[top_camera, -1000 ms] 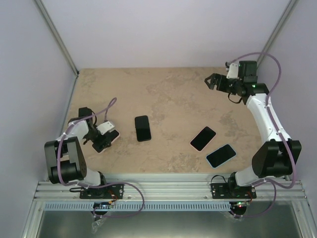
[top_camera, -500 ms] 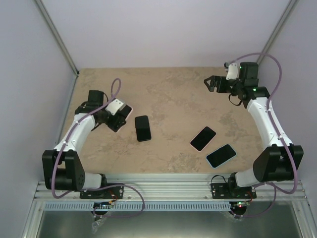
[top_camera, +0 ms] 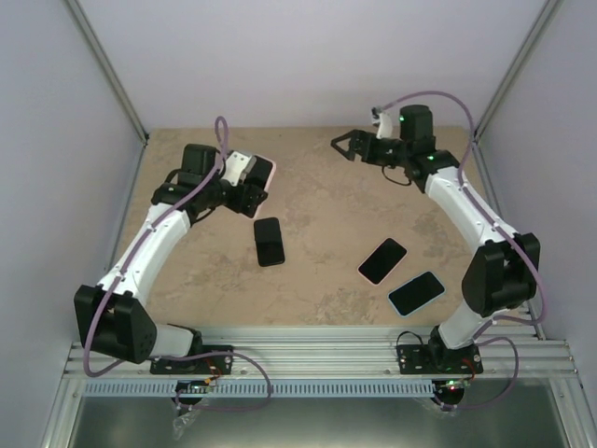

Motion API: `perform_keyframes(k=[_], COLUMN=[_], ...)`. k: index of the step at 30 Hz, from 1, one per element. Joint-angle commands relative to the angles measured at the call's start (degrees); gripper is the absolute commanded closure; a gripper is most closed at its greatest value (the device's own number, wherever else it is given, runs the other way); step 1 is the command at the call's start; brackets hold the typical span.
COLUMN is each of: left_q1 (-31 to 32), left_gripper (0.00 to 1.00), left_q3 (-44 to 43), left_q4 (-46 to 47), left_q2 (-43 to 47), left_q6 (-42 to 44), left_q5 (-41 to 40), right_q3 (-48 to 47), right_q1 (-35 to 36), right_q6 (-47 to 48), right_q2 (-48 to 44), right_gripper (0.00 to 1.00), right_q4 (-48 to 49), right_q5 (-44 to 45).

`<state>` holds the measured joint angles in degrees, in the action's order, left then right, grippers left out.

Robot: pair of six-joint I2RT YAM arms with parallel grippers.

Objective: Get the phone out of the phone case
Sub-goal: Pick up the phone at the center of the board.

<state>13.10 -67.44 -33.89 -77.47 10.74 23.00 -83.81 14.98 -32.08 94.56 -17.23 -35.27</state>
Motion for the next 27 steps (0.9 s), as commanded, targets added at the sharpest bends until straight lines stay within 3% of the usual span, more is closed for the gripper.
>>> perform_keyframes(k=[1, 5, 17, 27], left_q1=[4.5, 7.9, 14.7, 16.6], left_gripper=[0.74, 0.74, 0.75, 0.75], left_q3=[-4.2, -6.5, -11.6, -17.4], left_q4=[6.7, 8.4, 11.3, 9.5], left_q2=[1.1, -1.0, -5.3, -9.1], left_q6=[-6.3, -9.6, -11.8, -12.0], left_q5=[0.4, 0.4, -5.4, -7.7], right_q3=[-3.6, -4.0, -2.5, -0.3], right_q1=[5.4, 8.3, 14.4, 14.4], right_q6=[-4.0, -5.5, -3.3, -10.1], right_q2=[2.0, 2.1, -1.1, -0.3], right_gripper=[0.04, 0.08, 0.17, 0.46], right_q4=[5.5, 8.2, 5.6, 6.4], right_q5=[-3.8, -4.7, 5.5, 2.9])
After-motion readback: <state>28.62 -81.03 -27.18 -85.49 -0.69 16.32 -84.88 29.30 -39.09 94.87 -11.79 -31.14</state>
